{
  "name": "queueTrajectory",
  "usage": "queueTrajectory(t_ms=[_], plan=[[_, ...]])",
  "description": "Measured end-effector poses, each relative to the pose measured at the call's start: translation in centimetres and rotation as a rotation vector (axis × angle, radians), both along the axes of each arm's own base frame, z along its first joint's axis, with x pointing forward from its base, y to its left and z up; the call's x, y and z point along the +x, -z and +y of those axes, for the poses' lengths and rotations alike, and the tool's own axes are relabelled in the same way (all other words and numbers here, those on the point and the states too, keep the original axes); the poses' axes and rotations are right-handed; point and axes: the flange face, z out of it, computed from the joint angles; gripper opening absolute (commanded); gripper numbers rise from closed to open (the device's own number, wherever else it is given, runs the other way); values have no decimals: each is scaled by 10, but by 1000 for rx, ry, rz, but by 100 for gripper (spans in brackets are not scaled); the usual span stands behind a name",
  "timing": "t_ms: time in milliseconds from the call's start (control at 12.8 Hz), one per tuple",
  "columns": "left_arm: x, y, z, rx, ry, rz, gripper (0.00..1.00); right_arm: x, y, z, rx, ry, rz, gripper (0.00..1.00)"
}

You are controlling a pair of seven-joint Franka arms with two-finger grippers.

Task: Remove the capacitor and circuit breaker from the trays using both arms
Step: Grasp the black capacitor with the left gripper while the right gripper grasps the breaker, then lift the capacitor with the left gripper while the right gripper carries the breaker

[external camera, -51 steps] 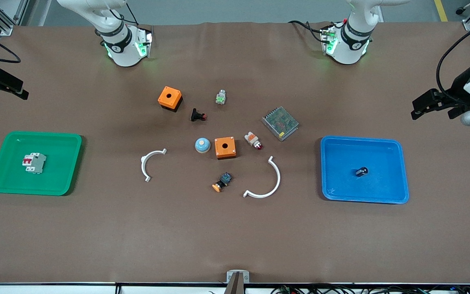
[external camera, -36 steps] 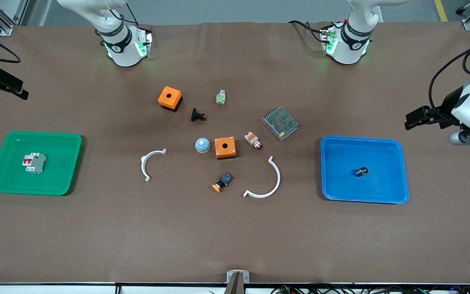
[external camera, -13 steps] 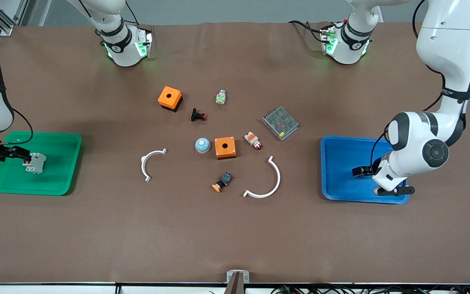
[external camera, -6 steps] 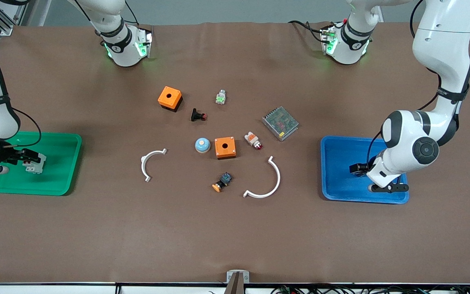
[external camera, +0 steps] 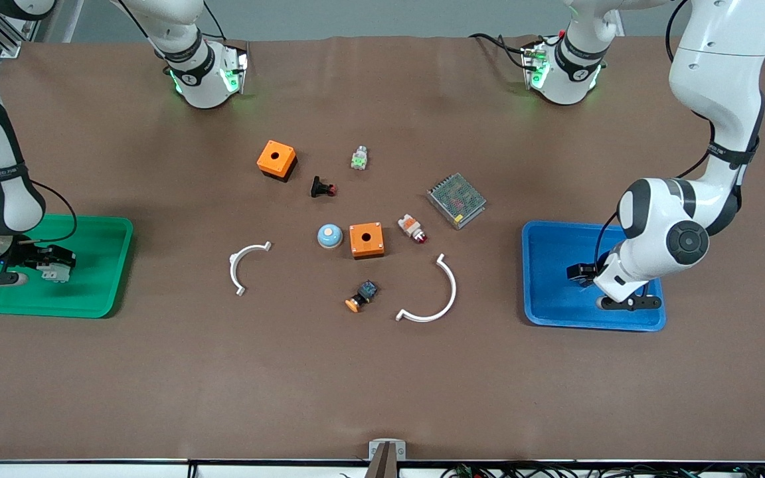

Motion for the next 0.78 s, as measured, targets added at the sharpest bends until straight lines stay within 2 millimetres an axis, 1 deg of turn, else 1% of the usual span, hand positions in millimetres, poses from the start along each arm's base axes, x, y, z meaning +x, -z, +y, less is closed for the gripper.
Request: queueTrajectory(t_ms=[78,156,234,312,390,468,545,623,701,779], plan=[[0,0,0,0,0,0,71,0,2,0,1,-1,2,4],[0,0,0,0,0,-1,64,0,2,0,2,-1,3,0],[0,0,0,0,0,-2,55,0,2,0,1,-2,3,0],[0,0,0,0,1,-2,50,1,0,0,1,-2,0,0],[0,0,-1,0,1,-2,43,5,-3,0,3,-5,0,0],[0,0,-1,0,1,-3,35,11,-10,2,16,-12,15,0],[0,0,-1,0,1,-3,28,21,-25,6,40,-18,44,0],[0,0,-1,0,1,-3,25,36,-48,16,69,-13,85,0],[0,0,-1,0,2,-4,24,51,-78,34,89,3,122,0],[1,0,-1,0,1,-6,22,65,-108,60,97,17,147,0]])
